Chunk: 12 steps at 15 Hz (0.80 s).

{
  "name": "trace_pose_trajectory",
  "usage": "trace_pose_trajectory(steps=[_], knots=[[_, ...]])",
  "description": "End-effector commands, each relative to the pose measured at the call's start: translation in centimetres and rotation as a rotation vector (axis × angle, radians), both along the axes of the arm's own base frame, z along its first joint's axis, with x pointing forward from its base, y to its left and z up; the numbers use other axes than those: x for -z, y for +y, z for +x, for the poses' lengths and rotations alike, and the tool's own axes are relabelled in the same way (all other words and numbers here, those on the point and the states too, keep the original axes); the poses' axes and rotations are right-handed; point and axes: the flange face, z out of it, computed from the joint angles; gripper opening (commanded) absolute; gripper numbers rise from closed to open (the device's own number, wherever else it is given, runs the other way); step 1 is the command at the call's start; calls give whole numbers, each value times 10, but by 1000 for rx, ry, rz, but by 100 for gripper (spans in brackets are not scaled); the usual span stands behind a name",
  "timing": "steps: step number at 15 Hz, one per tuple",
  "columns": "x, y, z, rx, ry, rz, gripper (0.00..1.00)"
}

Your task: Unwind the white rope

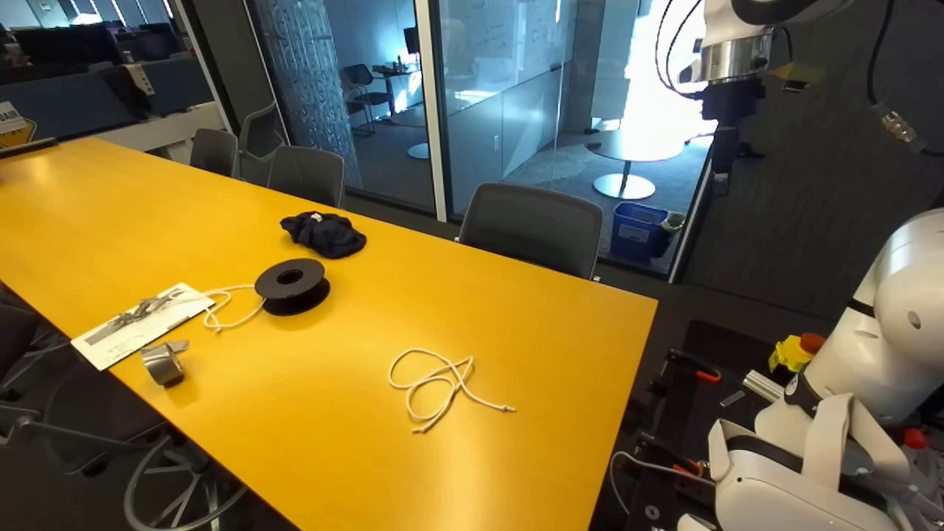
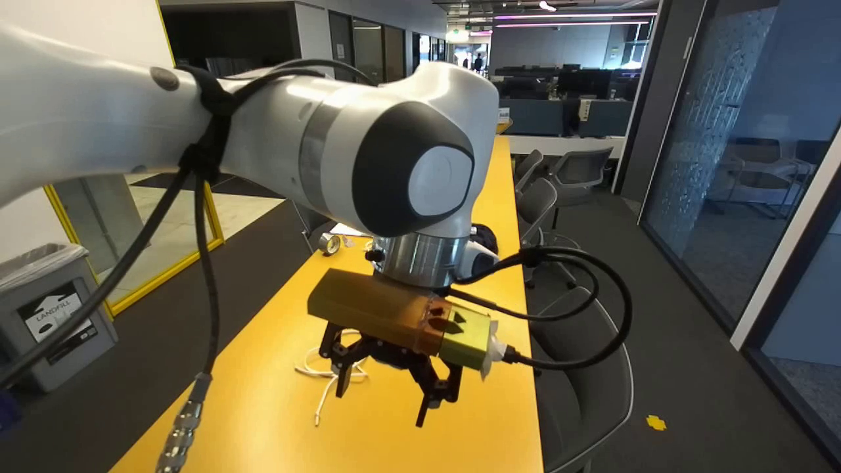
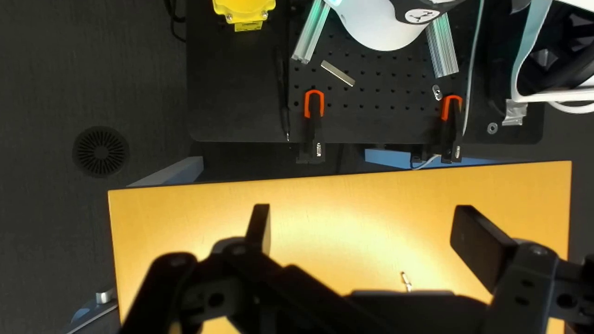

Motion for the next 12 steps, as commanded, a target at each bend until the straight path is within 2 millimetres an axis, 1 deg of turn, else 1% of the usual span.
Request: trace_pose_trajectory(steps=[1, 3, 5, 10, 11, 12], knots=[[26, 20, 22, 12, -49, 11, 100], [55, 36, 40, -2, -84, 31, 100], [89, 53, 61, -2, -123, 30, 100], [183, 102, 118, -52, -146, 41, 100], [198, 110, 127, -60, -145, 46, 100], [217, 117, 138, -62, -142, 53, 100]])
